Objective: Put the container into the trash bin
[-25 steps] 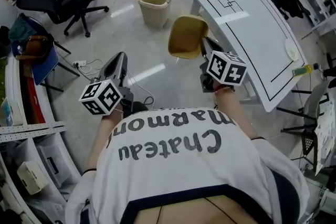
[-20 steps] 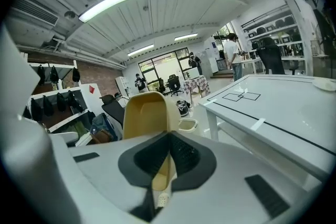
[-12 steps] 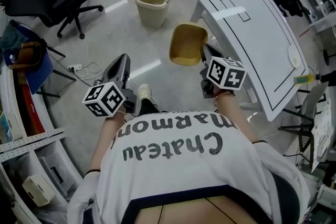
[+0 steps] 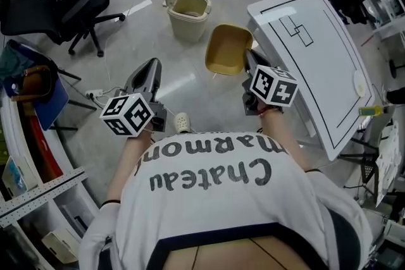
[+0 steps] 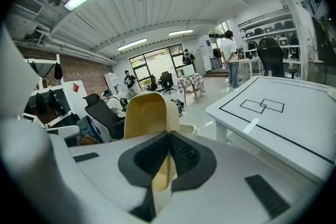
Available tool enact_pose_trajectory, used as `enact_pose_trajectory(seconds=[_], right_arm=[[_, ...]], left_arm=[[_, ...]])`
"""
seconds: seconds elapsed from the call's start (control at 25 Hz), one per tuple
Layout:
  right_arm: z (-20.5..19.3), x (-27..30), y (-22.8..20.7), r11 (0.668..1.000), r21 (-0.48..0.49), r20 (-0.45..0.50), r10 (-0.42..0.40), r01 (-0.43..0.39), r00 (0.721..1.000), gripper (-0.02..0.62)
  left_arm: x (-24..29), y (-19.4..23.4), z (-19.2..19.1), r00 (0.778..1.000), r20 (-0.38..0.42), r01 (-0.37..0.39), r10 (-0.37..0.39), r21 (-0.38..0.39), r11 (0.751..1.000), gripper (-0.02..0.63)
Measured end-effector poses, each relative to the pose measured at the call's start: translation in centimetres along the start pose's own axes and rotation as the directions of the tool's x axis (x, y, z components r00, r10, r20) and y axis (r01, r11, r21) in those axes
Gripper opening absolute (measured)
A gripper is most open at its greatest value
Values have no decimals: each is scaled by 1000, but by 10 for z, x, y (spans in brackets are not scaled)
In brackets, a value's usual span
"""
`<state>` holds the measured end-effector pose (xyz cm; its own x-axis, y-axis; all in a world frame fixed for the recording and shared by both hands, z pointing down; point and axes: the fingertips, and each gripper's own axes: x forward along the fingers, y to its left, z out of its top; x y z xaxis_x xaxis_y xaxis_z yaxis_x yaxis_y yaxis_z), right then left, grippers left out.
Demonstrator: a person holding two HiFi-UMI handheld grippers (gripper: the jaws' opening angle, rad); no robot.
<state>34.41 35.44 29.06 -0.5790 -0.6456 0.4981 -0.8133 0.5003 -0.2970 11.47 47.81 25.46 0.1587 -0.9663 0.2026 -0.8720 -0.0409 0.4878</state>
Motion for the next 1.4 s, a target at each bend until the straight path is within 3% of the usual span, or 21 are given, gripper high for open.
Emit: enact_pose_trajectory(seconds=[0.28, 0.52, 1.0, 1.4], right_arm=[[41, 40, 24, 998, 47, 77, -36, 32, 996, 32], [52, 68, 42, 999, 34, 84, -40, 37, 996, 32], [35, 128, 33, 995, 69, -36, -69, 72, 997, 32], [75, 228, 31, 997, 73, -79, 5, 1, 997, 32]], left_arm=[[31, 38, 55, 998, 18, 62, -63, 38, 997, 22], [44, 66, 76, 996, 26, 80, -81, 48, 996, 22], [66, 119, 62, 999, -25, 29, -29, -27, 999, 21], [113, 164, 90, 998, 2, -61, 61, -20, 998, 22]])
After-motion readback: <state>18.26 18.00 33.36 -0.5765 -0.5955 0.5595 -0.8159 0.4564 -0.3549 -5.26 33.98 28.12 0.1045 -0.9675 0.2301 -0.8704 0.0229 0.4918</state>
